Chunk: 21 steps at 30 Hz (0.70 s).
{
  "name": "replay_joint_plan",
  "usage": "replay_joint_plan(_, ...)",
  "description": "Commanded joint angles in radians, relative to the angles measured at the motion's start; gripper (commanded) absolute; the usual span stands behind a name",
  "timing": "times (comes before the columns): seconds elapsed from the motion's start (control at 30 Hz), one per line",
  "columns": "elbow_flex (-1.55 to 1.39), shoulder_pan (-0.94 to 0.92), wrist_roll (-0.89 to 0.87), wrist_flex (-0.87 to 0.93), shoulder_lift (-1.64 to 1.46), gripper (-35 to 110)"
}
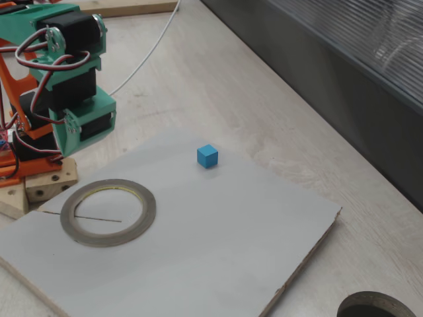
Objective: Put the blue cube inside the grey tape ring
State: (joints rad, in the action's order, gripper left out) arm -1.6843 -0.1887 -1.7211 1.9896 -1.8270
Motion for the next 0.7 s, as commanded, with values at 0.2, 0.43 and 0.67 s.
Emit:
replay_joint_plan(0.2,0.002,0.083,-0.012,0.023,-0.012,0)
replay_joint_plan(0.43,0.002,0.66,-0.015,0.023,-0.011,1)
replay_joint_plan(0.67,0.002,0.787,-0.015,0.023,-0.011,0)
